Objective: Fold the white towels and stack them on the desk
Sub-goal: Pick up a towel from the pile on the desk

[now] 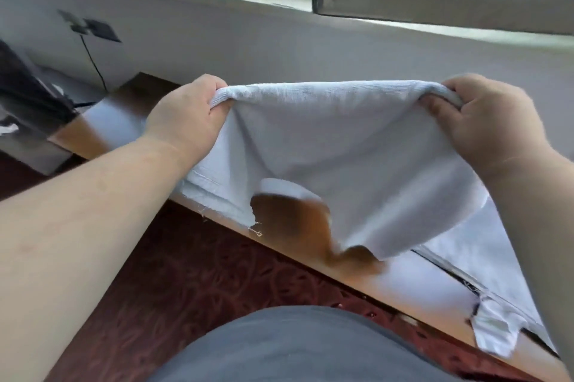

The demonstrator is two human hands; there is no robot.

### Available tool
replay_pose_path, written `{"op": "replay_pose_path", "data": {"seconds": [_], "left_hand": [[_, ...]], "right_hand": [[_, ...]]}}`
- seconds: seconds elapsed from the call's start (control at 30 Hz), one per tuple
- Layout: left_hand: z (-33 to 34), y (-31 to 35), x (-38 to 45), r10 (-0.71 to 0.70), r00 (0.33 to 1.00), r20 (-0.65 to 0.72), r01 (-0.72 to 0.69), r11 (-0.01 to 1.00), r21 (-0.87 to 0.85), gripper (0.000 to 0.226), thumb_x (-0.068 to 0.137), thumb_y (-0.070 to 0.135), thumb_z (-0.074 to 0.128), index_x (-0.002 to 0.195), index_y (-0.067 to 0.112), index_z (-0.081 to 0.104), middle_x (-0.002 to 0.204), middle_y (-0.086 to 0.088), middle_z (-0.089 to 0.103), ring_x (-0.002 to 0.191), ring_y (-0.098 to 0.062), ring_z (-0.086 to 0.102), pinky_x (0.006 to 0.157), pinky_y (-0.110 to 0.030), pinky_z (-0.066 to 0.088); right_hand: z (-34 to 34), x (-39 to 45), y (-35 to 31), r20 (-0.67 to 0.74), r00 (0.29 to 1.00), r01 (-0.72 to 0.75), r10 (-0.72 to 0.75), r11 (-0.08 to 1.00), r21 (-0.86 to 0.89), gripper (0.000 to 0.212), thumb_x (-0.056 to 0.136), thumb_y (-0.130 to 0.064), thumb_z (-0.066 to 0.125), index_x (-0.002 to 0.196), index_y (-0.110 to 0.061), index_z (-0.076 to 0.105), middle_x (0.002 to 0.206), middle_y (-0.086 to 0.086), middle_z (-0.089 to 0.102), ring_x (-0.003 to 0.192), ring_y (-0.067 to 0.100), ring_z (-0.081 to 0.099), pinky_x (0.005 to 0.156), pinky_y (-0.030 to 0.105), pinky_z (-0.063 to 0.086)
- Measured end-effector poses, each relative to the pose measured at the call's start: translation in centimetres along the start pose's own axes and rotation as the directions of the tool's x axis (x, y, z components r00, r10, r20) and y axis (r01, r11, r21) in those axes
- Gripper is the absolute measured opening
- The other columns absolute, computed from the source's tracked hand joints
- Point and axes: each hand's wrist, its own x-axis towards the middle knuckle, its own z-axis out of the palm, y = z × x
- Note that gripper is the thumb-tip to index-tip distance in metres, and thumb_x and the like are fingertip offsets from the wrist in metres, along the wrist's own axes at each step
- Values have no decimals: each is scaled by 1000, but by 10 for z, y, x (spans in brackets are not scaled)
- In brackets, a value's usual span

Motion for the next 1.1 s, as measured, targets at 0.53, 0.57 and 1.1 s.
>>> {"op": "replay_pose_path", "data": {"seconds": [0.53,0.57,1.1], "left_hand": [[-38,-184,62,-150,983,104,103,928,358,31,97,61,29,97,36,46,79,6,53,70,-20,53,62,-40,46],[-37,-194,68,-166,979,115,112,920,377,30,98,60,29,97,36,46,79,5,53,69,-21,54,62,-40,46],[47,-355,184,-88,930,357,-37,943,331,16,98,48,37,96,34,44,78,4,51,69,-24,54,58,-37,44]], "right_hand": [[188,102,-114,262,962,28,-70,987,159,35,93,-58,51,94,-26,63,77,-3,62,75,25,55,67,40,49],[202,109,-118,300,952,21,-66,988,151,36,93,-58,50,93,-24,62,76,-2,62,75,26,55,67,41,50],[358,163,-173,479,865,-106,152,987,-122,40,92,-23,36,129,-20,53,120,12,56,114,35,49,95,48,44]]}}
